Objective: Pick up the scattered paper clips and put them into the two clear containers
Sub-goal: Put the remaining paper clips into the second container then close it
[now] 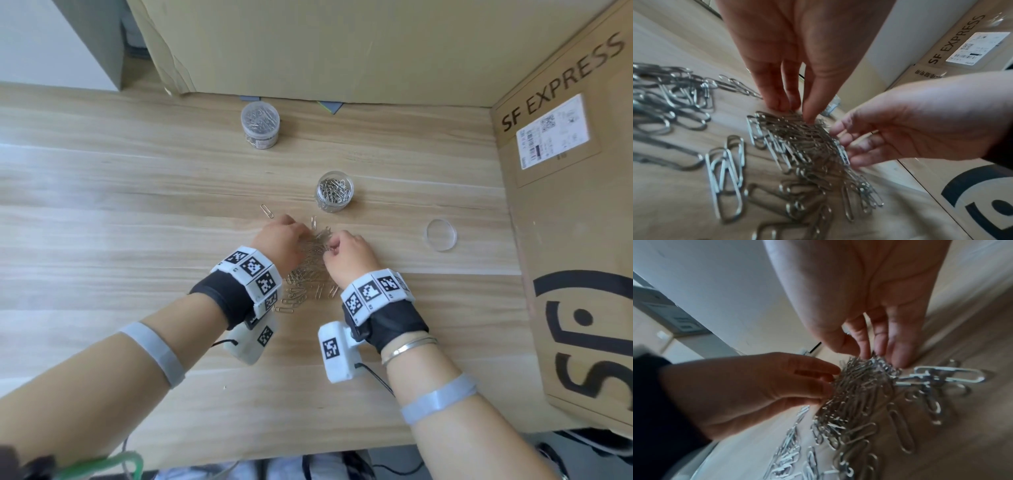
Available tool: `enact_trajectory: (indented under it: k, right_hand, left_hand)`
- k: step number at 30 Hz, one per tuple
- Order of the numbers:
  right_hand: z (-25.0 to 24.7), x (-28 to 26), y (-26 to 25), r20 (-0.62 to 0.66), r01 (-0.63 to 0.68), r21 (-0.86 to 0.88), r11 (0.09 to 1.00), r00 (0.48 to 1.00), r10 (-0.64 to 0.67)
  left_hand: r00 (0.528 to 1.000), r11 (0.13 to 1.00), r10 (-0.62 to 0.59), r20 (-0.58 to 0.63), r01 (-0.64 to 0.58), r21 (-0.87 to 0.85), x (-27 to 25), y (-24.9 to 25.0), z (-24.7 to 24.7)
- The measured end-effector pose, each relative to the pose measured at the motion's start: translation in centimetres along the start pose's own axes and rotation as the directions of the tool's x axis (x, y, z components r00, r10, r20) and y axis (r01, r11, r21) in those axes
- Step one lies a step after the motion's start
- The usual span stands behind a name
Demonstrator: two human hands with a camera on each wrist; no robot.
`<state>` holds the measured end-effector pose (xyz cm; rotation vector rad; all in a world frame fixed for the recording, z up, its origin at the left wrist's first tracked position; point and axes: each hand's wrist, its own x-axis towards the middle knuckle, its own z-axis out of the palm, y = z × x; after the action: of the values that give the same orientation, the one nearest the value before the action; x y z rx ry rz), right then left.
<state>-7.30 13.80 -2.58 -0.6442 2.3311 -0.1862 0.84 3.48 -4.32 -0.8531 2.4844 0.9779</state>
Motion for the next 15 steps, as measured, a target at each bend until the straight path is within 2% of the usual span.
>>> enact_trajectory:
  k: [4,9,12,15]
  right_hand:
    - [-0.4,0.0,0.5,-0.059,0.093,-0.029,0.995,0.994,-0.095]
    - [0.5,-0.2,1.0,0.058,0.138,-0.177,0.974,0.99,-0.13]
    - [1.4,0.1,0.6,0.06,0.158,-0.255,0.954,0.987,-0.148]
    - [1.5,0.4,0.1,0.003,0.173,-0.217,0.961,0.984,-0.177]
  left_hand:
    - [0.997,0.992,-0.013,0.07,0.004,0.128,-0.8,-0.5,-0.2]
    - [0.998,0.938,-0.008,0.067,-0.016,0.348,-1.6,-1.1,-0.1]
    - [0.999,0.945,-0.003,0.033,-0.008,0.328,-1.5,-1.1,0.3]
    - [1.0,0.975,0.024,0.0,-0.023,0.221,-0.8,-0.9,0.0]
